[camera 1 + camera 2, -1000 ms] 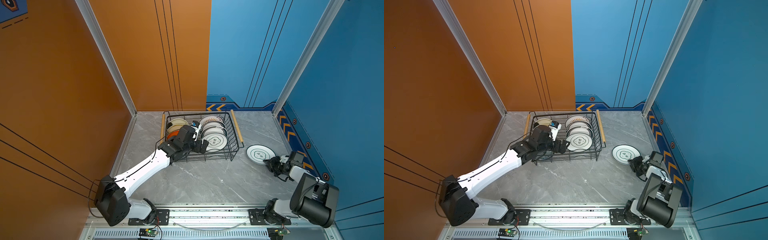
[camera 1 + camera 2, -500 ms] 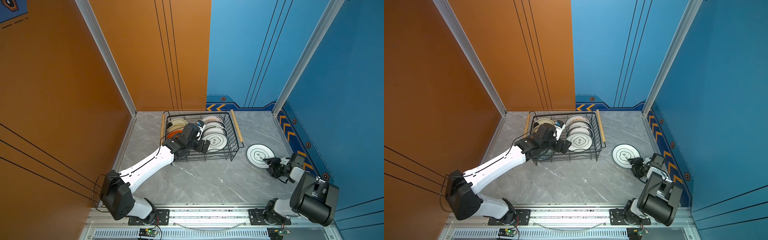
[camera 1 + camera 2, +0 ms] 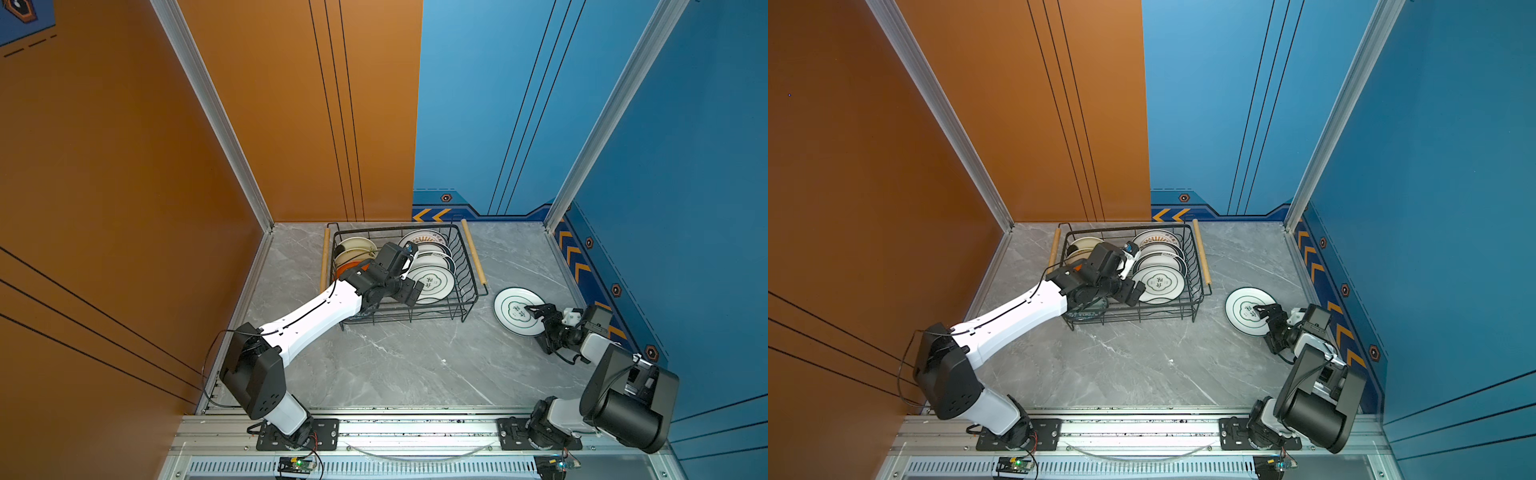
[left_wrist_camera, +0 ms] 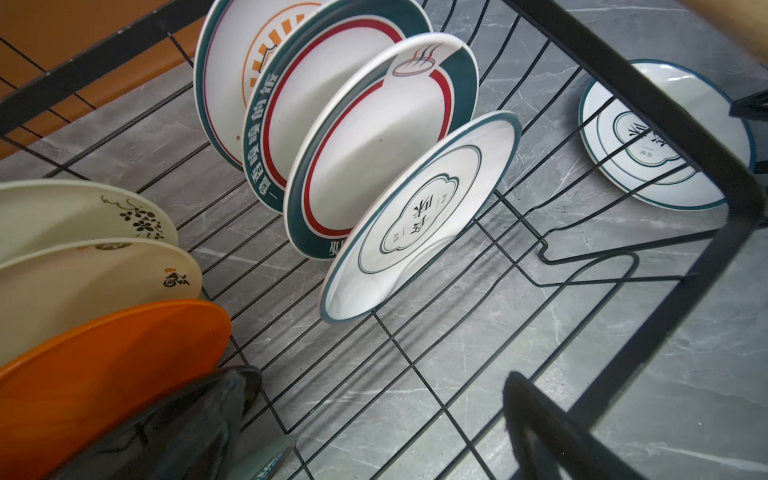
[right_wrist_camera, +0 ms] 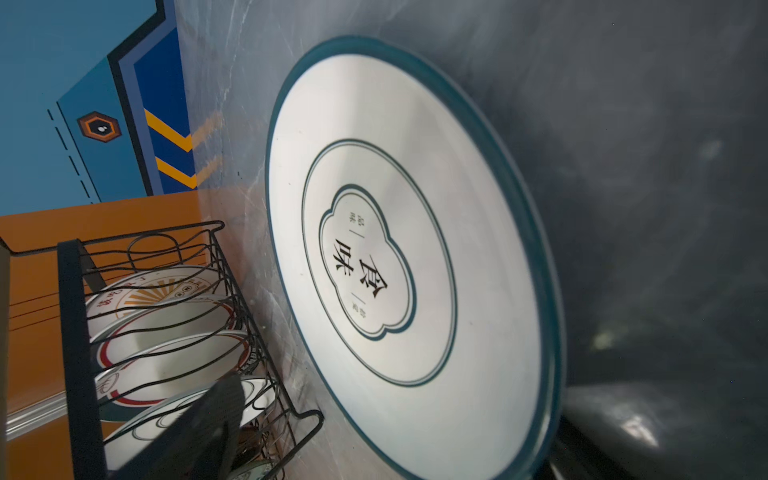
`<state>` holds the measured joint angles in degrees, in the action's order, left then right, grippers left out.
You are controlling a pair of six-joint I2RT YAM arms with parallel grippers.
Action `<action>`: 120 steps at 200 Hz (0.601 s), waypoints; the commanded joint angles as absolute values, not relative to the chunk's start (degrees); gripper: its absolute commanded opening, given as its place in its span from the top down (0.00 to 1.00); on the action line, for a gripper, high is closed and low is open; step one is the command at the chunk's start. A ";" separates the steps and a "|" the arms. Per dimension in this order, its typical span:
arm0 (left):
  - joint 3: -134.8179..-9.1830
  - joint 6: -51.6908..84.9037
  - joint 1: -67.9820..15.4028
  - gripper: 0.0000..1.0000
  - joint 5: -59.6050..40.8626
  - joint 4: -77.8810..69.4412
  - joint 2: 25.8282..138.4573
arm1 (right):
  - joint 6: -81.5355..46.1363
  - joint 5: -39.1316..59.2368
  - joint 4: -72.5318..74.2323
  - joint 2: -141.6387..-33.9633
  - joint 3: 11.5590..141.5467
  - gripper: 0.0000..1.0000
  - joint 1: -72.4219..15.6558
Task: Unload the plates from the dish rack
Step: 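Grasp the next white green-rimmed plate with the left gripper while the right releases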
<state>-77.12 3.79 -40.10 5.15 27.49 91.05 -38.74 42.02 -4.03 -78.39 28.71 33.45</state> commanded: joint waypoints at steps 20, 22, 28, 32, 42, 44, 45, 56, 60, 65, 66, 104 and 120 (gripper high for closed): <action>-82.14 -2.12 -39.13 0.02 4.68 28.81 95.46 | -36.57 36.78 -8.12 -80.22 27.42 0.00 35.52; -82.36 -2.24 -39.05 0.02 4.40 28.89 95.67 | -36.56 36.73 -8.12 -80.24 27.42 0.00 35.64; -82.96 -2.52 -38.87 0.02 4.01 28.97 96.35 | -36.48 36.74 -8.25 -80.20 27.49 0.00 35.92; -83.24 -2.71 -38.85 0.02 3.91 29.01 96.69 | -36.41 36.78 -8.38 -80.24 27.51 0.00 36.05; -84.06 -3.22 -38.62 0.02 3.46 29.21 97.78 | -36.30 36.74 -8.84 -80.05 27.78 0.00 36.37; -84.25 -3.35 -38.57 0.02 3.35 29.23 97.90 | -36.30 36.67 -8.93 -80.00 27.77 0.00 36.38; -84.31 -3.43 -38.58 0.02 3.30 29.29 97.95 | -36.30 36.62 -8.99 -79.95 27.82 0.00 36.43; -85.01 -4.13 -38.58 0.01 2.99 29.27 98.84 | -36.06 36.03 -9.80 -79.21 28.17 0.00 36.55; -85.31 -4.34 -38.50 0.01 2.95 29.27 99.14 | -35.96 35.75 -10.20 -78.93 28.37 0.00 36.56; -85.61 -4.68 -38.41 0.00 2.70 29.28 99.51 | -35.80 35.45 -10.71 -78.55 28.55 0.00 36.54; -85.65 -4.72 -38.37 0.00 2.62 29.36 99.55 | -35.78 35.39 -10.81 -78.43 28.60 0.00 36.55; -87.31 -6.48 -37.90 0.02 1.04 29.80 101.50 | -34.76 35.63 -13.91 -74.39 30.11 0.00 37.00; -88.10 -7.04 -37.78 0.02 0.12 30.04 102.32 | -34.16 35.12 -15.19 -72.06 30.64 0.00 36.90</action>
<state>-85.58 -4.84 -38.37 2.72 28.62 100.90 -36.34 38.26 -9.45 -75.18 29.41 36.42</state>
